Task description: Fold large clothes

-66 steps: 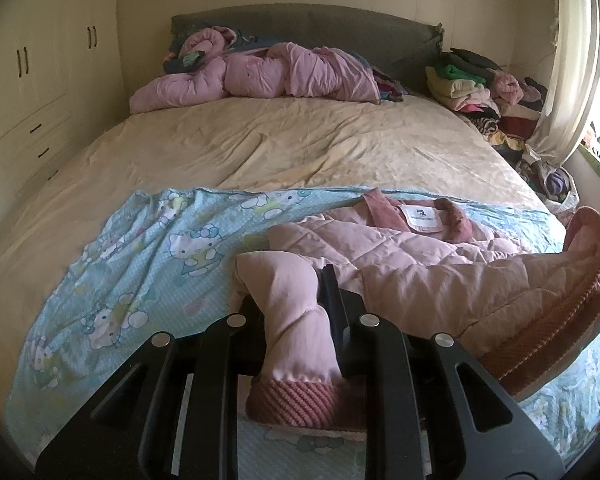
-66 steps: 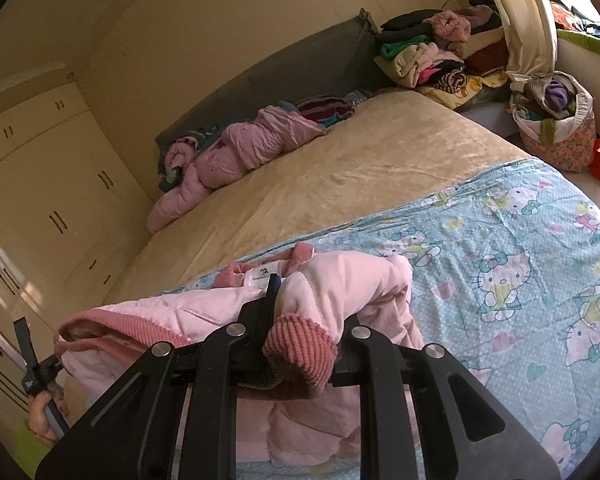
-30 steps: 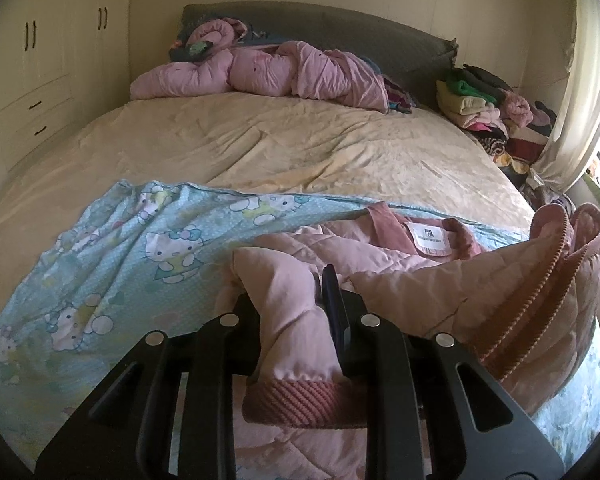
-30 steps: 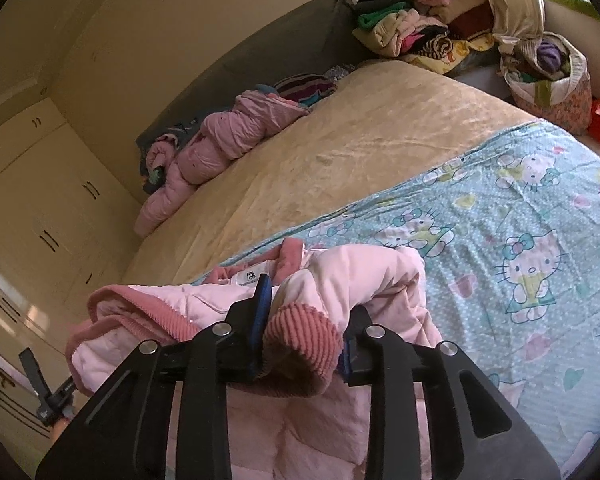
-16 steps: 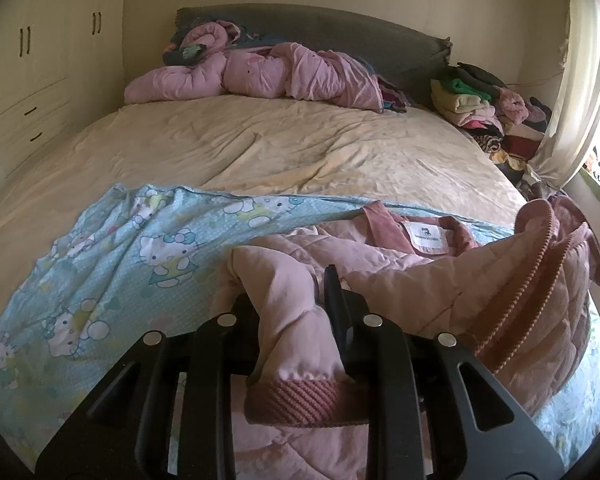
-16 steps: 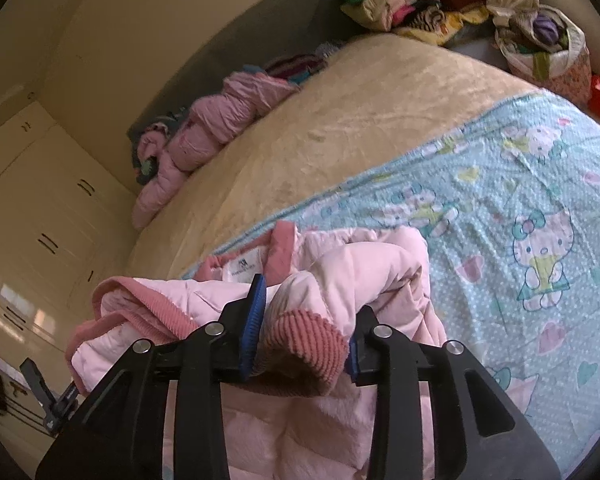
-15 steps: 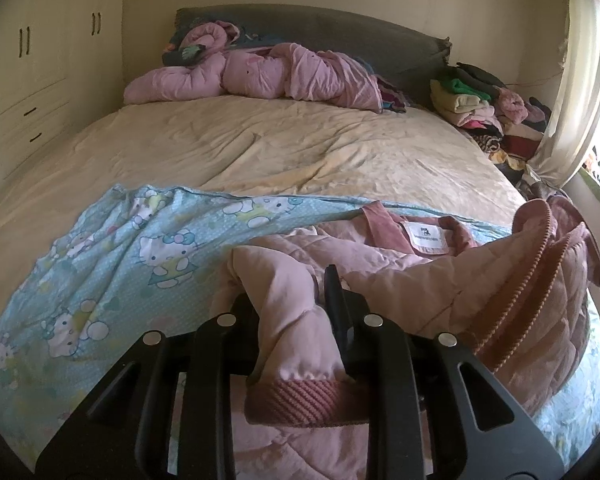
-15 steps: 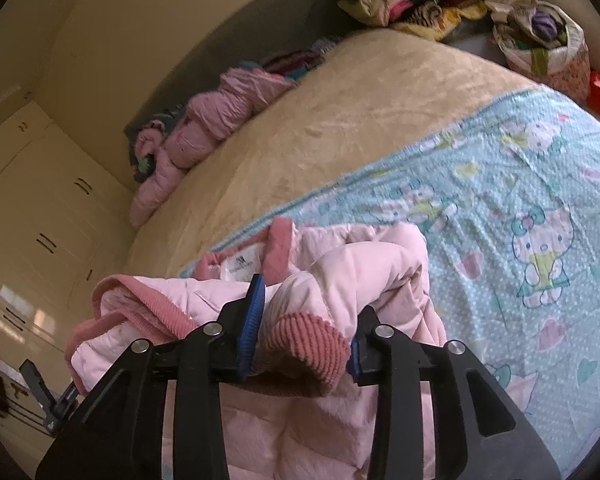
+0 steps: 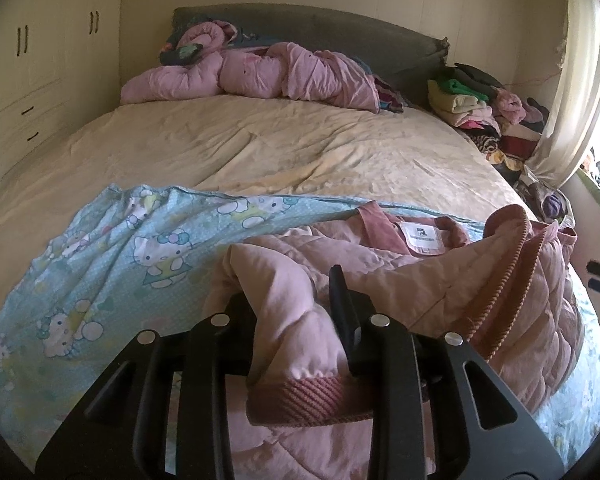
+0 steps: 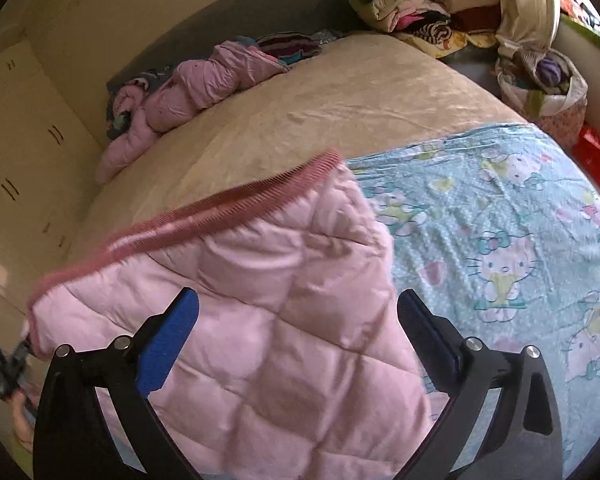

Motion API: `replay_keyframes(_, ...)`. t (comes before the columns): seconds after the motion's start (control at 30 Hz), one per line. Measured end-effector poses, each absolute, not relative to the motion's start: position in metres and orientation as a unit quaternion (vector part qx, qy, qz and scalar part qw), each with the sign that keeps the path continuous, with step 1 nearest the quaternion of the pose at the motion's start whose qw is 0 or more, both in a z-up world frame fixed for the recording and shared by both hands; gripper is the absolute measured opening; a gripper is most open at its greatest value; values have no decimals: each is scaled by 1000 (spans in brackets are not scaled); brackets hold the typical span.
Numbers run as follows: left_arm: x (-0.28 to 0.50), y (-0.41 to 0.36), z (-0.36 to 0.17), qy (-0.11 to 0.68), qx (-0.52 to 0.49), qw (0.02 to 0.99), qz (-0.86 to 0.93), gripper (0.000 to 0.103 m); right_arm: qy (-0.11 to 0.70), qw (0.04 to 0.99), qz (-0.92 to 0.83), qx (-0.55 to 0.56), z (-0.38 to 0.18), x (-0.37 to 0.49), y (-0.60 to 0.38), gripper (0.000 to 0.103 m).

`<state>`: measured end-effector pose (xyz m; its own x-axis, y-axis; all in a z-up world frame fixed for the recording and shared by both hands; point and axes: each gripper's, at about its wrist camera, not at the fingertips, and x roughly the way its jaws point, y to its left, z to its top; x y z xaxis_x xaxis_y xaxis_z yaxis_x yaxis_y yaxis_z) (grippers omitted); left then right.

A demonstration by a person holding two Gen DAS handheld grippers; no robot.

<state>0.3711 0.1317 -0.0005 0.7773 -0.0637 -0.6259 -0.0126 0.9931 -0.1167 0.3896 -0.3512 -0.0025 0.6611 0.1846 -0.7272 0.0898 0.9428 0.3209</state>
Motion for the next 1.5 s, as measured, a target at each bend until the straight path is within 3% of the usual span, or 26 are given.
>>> replay_keyframes(0.1,373,132,-1,332,-66,941,-21,32,414,898,2,147,-21,391,-359,99)
replay_keyframes(0.13,372,133,0,329,-71,941,-25,45,418,897,3,144,-28,393,-360,99)
replay_keyframes(0.17,370,134,1,322,-80,943,-37,65,419,897,3,141,-34,394,-361,99)
replay_keyframes(0.27,360,132,10,292,-82,952,-42,94,409,903,2,130,-46,394,-362,99)
replay_keyframes(0.47,337,130,29,237,-32,970,-28,94,403,907,-5,125,-55,398,-361,99)
replay_keyframes(0.73,372,145,-55,374,9,927,27,94,397,911,-8,112,-66,405,-362,96)
replay_keyframes(0.77,376,147,-66,388,6,921,24,94,399,911,-3,108,-68,405,-361,82)
replay_keyframes(0.8,379,148,-75,397,1,918,22,94,399,911,8,105,-70,405,-358,56)
replay_keyframes(0.83,378,150,-79,397,-5,918,19,94,397,913,8,96,-69,404,-354,47)
replay_keyframes(0.87,379,151,-83,394,-15,919,13,92,390,917,3,78,-68,401,-348,39)
replay_keyframes(0.9,379,153,-84,392,-20,920,11,84,386,920,3,69,-67,399,-345,28)
replay_keyframes(0.93,380,152,-84,388,-21,921,9,47,381,923,1,61,-65,396,-342,25)
replay_keyframes(0.97,380,150,-81,381,-14,924,17,24,373,926,-6,58,-61,394,-341,20)
replay_keyframes(1.03,381,146,-69,364,-6,931,18,15,352,934,-13,67,-49,390,-345,16)
replay_keyframes(1.27,394,134,-11,293,6,956,9,14,256,960,-29,110,7,395,-364,15)
replay_keyframes(1.5,428,136,-25,308,0,951,19,14,288,948,-75,114,-19,438,-368,14)
